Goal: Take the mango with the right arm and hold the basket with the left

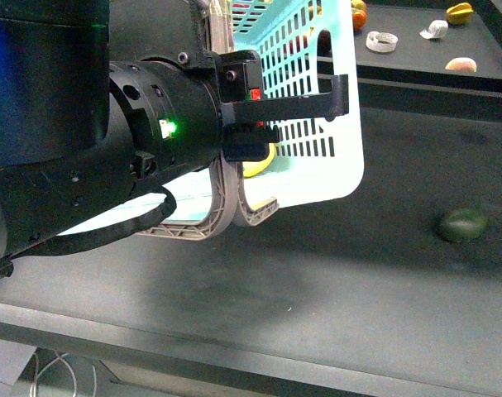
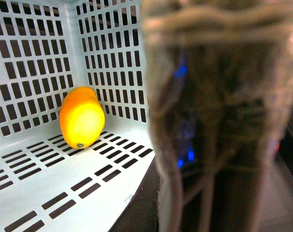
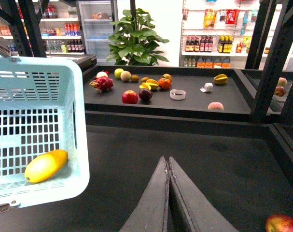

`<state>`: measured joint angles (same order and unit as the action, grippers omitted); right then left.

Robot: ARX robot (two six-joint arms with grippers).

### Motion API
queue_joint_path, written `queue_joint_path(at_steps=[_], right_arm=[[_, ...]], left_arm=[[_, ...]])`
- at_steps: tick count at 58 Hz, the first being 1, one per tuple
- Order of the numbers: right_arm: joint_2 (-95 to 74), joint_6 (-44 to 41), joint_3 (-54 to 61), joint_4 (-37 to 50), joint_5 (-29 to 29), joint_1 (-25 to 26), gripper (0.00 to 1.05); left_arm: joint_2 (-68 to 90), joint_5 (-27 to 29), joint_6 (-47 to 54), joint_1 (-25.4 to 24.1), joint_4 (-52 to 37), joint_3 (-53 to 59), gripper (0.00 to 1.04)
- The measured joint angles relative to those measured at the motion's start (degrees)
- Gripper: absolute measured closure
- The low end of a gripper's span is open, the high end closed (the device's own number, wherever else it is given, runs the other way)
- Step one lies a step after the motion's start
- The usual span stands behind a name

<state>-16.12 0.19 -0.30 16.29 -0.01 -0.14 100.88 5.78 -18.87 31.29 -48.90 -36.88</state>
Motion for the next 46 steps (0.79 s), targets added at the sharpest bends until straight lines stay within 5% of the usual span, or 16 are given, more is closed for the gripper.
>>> queue_joint_path(at_steps=[23, 30, 46], right_arm=[[5.99, 0.0, 0.0, -5.97, 0.0, 0.02, 1.03], [14.34, 0.0, -0.04, -15.8, -0.09, 0.02, 1.03], [15.8, -0.02, -0.04, -16.17, -0.09, 0.02, 1.03]], left_arm=[[0.0, -0.02, -0.02, 0.0, 0.0, 0.0, 1.01], [0.0, 0.0, 0.02, 0.0, 0.0, 0.0, 1.01], [0.04, 0.0, 0.04, 0.0, 0.0, 0.0, 1.01]])
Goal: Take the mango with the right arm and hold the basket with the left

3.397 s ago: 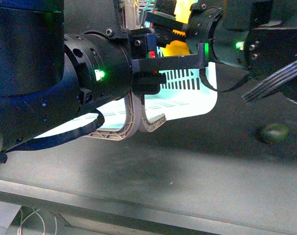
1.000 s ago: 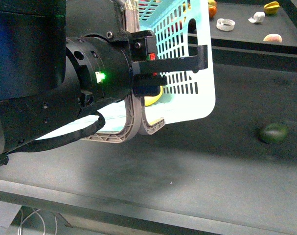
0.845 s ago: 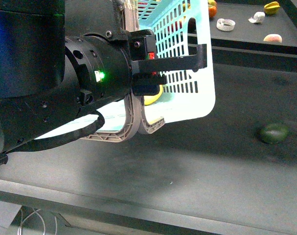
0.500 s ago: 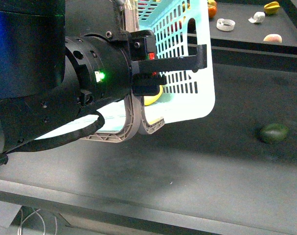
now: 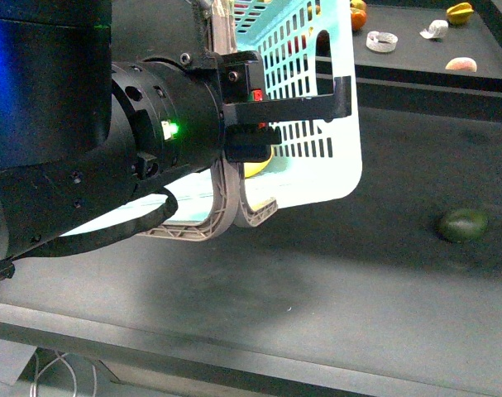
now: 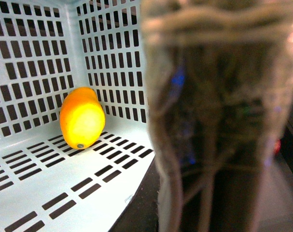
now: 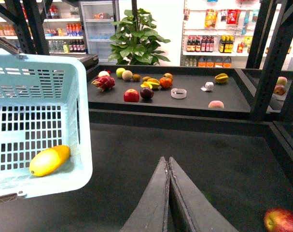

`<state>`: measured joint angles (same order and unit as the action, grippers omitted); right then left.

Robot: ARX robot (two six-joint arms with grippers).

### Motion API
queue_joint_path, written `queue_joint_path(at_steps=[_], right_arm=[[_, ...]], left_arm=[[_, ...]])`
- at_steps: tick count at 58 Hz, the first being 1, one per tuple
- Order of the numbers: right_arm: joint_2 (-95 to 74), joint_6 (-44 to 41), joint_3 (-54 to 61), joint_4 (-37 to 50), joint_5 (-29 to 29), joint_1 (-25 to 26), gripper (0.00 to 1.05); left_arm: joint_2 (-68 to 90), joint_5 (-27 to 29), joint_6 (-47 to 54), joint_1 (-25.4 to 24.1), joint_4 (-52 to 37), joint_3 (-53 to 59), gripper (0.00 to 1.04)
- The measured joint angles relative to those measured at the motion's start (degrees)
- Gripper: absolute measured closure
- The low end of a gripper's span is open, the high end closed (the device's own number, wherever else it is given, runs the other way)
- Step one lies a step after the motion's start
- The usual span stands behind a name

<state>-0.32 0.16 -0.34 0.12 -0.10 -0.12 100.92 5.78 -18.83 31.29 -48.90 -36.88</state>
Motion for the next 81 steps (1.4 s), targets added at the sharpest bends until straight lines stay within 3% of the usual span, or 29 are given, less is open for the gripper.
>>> queue_joint_path(at_steps=[23, 41, 57, 70, 74, 81], right_arm=[[0.0, -0.09, 0.0, 0.0, 0.0, 0.0, 1.01], [0.0, -0.09, 0.0, 0.0, 0.0, 0.0, 0.46], [0.0, -0.02, 0.0, 0.0, 0.0, 0.0, 0.06], [0.0, -0.09, 0.0, 0.0, 0.0, 0.0, 0.08], [0.0, -0.09, 0.0, -0.02, 0.02, 0.0, 0.08], [0.07, -0.09, 0.0, -0.02, 0.0, 0.0, 0.08]], left_arm=[[0.0, 0.0, -0.04, 0.0, 0.0, 0.0, 1.01], [0.0, 0.0, -0.07, 0.0, 0.0, 0.0, 1.01], [0.0, 0.0, -0.07, 0.0, 0.0, 0.0, 1.01], [0.52, 1.64, 0.74, 0.31, -1.44, 0.0, 1.01], [4.52, 6.88, 4.66, 1.03, -9.66, -0.55, 1.01], [9.79, 6.75, 13.07, -0.13, -10.12, -7.87, 1.01]])
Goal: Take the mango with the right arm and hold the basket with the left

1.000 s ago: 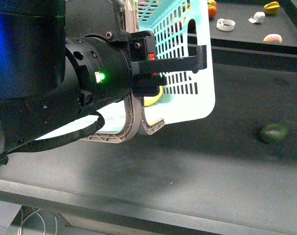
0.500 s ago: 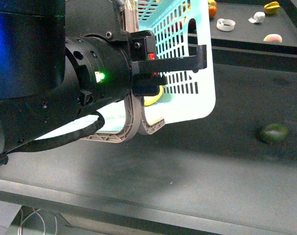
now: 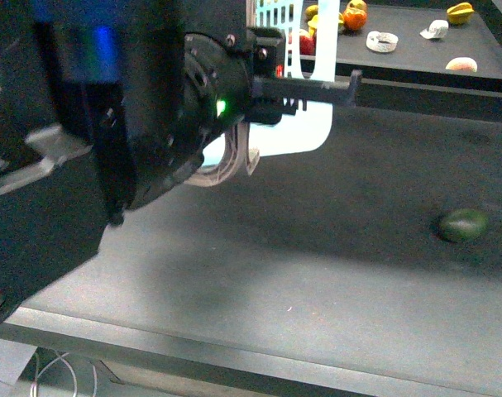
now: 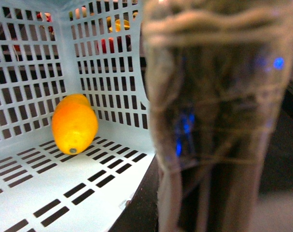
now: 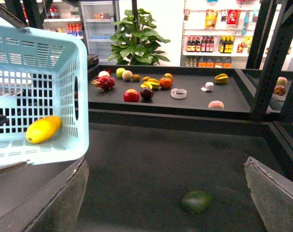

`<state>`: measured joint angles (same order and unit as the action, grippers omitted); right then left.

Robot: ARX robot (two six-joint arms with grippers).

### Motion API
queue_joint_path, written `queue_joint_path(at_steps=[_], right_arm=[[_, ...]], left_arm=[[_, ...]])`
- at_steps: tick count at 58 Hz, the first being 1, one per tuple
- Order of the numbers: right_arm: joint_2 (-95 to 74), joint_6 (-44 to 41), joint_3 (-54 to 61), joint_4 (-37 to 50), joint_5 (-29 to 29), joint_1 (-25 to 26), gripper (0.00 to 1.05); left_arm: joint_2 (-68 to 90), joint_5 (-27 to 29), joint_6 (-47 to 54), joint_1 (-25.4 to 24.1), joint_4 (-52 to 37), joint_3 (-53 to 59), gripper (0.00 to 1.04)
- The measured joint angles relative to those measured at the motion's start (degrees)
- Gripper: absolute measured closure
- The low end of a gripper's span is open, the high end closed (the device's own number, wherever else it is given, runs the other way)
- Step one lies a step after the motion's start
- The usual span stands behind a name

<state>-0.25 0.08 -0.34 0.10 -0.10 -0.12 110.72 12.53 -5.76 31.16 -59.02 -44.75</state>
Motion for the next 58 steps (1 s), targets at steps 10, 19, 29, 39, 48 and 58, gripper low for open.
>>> queue_joint_path(at_steps=[10, 19, 29, 39, 48, 58], right_arm=[[0.0, 0.0, 0.0, 0.0, 0.0, 0.0, 0.08], [0.0, 0.0, 0.0, 0.0, 0.0, 0.0, 0.08], [0.0, 0.0, 0.0, 0.0, 0.0, 0.0, 0.08], [0.0, 0.0, 0.0, 0.0, 0.0, 0.0, 0.08], [0.0, 0.0, 0.0, 0.0, 0.0, 0.0, 0.08], [0.0, 0.0, 0.0, 0.0, 0.0, 0.0, 0.08]], left_arm=[[8.17, 2.93, -14.08, -6.69, 9.88, -14.38, 1.01], [15.04, 7.28, -33.64, -12.13, 16.81, -23.41, 1.01], [19.52, 13.66, -49.4, -16.41, 21.4, -30.05, 1.01], [21.24, 13.88, -61.61, -18.4, 26.45, -34.58, 1.01], [23.5, 10.73, -72.15, -18.51, 33.31, -39.58, 1.01], [25.94, 9.62, -75.67, -18.01, 34.71, -41.7, 1.01]])
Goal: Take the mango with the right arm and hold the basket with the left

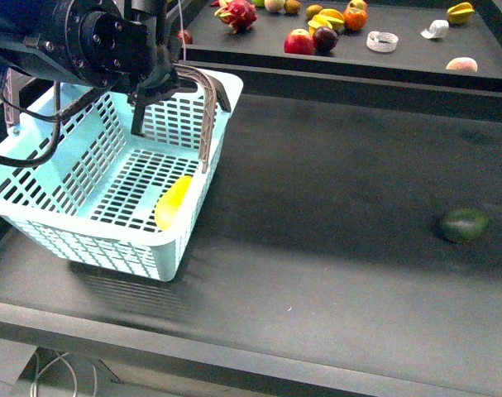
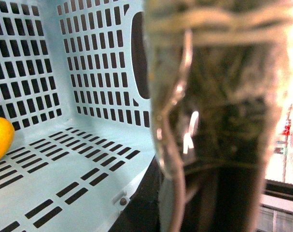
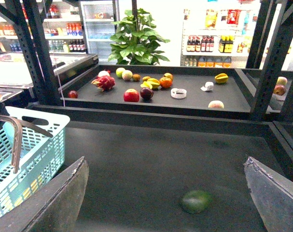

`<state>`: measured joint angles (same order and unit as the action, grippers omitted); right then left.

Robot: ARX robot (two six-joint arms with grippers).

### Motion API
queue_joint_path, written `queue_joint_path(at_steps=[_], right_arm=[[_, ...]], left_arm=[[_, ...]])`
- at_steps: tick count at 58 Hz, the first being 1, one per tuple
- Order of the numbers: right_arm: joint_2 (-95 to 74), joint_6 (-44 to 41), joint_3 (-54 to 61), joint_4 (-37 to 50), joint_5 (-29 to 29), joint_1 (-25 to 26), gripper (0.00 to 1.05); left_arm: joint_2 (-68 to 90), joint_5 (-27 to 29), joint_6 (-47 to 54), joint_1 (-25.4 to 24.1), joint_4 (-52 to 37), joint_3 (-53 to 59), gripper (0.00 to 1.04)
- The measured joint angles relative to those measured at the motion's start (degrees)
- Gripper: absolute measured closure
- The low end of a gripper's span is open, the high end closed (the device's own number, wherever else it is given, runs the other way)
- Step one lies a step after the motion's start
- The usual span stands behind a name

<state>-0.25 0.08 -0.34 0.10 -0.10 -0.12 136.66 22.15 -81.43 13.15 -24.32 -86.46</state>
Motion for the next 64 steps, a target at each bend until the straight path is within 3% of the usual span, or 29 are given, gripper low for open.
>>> queue_joint_path(at_steps=[10, 23, 38, 64], right_arm=[[0.0, 0.0, 0.0, 0.0, 0.0, 0.0, 0.08], [0.0, 0.0, 0.0, 0.0, 0.0, 0.0, 0.08], [0.0, 0.0, 0.0, 0.0, 0.0, 0.0, 0.08], [0.0, 0.0, 0.0, 0.0, 0.0, 0.0, 0.08]], left_arm=[[1.53, 0.9, -3.74, -0.07, 2.84, -2.71, 0.97], [1.62, 5.14, -0.66, 0.26, 8.35, -3.06, 0.57], [-6.99, 7.56, 5.88, -0.46, 5.14, 6.38, 0.06], [-38.29, 12.85, 15.47, -4.94, -5.79, 42.82, 0.08]])
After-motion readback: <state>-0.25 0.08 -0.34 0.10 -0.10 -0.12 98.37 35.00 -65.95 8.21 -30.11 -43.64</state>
